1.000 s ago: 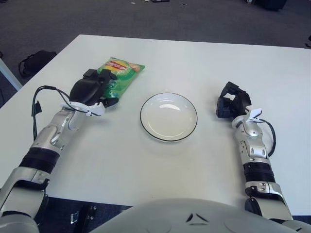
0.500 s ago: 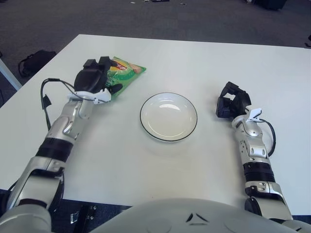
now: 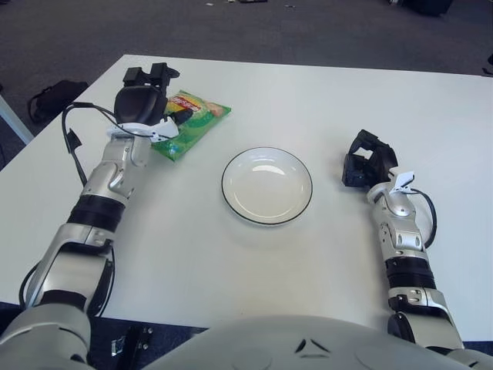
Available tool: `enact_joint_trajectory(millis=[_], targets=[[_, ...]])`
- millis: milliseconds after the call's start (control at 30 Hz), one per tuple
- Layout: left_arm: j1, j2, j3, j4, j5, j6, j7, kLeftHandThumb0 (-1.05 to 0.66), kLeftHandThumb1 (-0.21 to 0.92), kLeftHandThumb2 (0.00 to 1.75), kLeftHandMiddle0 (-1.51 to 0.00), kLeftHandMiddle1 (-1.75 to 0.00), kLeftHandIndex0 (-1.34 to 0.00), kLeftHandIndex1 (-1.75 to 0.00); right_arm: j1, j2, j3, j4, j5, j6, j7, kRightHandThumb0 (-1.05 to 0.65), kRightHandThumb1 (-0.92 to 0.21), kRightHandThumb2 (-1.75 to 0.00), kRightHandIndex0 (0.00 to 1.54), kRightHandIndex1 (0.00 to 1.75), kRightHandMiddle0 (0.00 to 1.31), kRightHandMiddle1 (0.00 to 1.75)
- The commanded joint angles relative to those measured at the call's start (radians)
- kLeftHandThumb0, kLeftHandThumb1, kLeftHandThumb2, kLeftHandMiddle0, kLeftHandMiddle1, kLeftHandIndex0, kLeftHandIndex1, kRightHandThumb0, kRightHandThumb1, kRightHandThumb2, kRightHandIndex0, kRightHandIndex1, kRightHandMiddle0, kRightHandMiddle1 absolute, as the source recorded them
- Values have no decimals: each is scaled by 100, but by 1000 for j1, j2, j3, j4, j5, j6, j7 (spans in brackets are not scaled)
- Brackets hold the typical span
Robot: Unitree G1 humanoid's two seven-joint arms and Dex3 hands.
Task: Put the snack into the plate.
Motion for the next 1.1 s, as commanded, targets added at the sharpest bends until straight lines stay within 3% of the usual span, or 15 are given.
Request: enact_joint_trajectory(millis=[0, 233, 433, 867, 1067], targets=[[-37, -19, -17, 12, 28, 35, 22, -79, 92, 82, -6, -110, 0, -106, 99, 40, 3, 71, 7, 2, 1, -58, -11, -158, 134, 175, 80, 175], [-70, -72, -41, -11, 80, 162, 32, -84, 92, 86, -3, -111, 0, -102, 99, 39, 3, 70, 10, 1, 8, -58, -11, -158, 133, 175, 80, 175], [-97, -99, -63, -12, 106, 243, 3, -87, 92, 88, 0, -98, 0, -91, 100, 39, 1, 65, 11, 3, 7, -58, -11, -158, 134, 175, 80, 175], [-149, -119, -115, 0, 102, 349, -160, -103, 92, 90, 0, -21, 0, -51, 105, 39, -1, 58, 12, 3, 7, -58, -11, -158, 135, 175, 80, 175], [-167, -141, -126, 13, 82, 377, -243, -105, 92, 93, 0, -3, 0, -40, 105, 37, 2, 53, 7, 14, 2, -58, -10, -158, 133, 175, 80, 175]])
